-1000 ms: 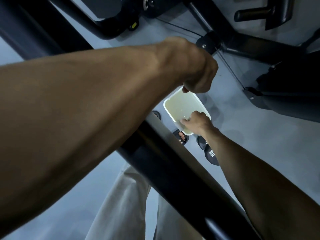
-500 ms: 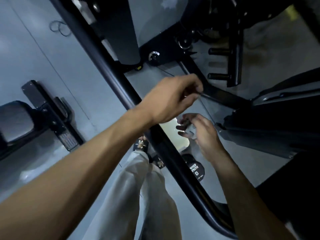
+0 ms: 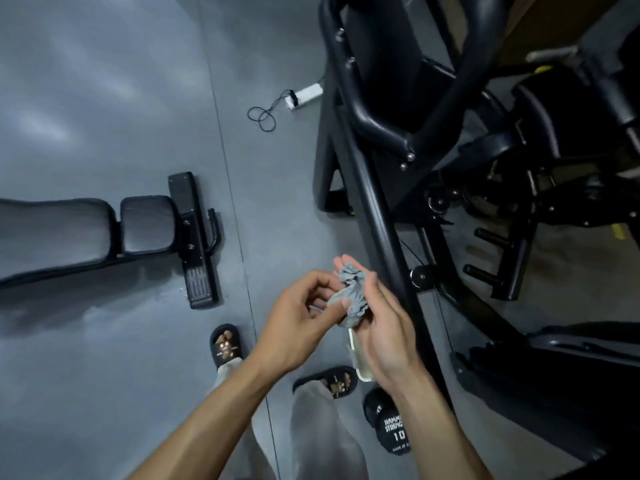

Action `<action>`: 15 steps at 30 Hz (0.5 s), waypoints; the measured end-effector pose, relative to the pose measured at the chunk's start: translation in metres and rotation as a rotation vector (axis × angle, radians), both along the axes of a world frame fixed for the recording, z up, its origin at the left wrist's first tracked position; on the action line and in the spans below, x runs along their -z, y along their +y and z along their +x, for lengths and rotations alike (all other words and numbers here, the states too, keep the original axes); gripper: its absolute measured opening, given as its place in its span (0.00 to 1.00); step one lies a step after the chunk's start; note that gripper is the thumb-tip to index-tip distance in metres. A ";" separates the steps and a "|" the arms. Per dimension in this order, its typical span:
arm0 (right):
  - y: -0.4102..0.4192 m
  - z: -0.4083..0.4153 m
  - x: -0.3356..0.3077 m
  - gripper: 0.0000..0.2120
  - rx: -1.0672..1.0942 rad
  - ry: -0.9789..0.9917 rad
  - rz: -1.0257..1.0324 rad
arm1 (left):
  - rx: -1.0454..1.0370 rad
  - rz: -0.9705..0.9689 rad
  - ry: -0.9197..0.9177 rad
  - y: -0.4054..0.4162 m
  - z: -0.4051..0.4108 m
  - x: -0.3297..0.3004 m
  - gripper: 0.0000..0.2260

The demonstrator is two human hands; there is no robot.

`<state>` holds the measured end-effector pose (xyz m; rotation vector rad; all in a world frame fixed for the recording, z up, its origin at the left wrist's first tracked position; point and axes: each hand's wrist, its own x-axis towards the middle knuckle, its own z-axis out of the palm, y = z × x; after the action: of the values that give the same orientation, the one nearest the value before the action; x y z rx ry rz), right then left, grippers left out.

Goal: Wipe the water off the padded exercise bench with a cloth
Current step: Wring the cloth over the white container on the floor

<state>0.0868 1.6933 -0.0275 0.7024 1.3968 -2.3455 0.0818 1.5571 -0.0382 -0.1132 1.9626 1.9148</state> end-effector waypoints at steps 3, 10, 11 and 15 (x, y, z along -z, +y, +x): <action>-0.058 -0.016 0.007 0.17 -0.103 -0.050 0.153 | -0.155 -0.005 -0.021 -0.066 -0.009 0.000 0.03; -0.231 -0.060 0.013 0.13 -0.275 -0.129 0.223 | -0.545 0.103 -0.188 -0.239 -0.039 0.006 0.04; -0.259 -0.066 0.012 0.12 -0.276 -0.148 0.224 | -0.577 0.098 -0.200 -0.265 -0.042 0.006 0.04; -0.356 -0.090 0.004 0.10 -0.270 -0.255 0.141 | -0.718 0.082 -0.206 -0.363 -0.059 0.010 0.04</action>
<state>-0.0032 1.3377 -0.0317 0.7669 1.4496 -1.8946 0.0229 1.1943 -0.0486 -1.0719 1.8372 2.2686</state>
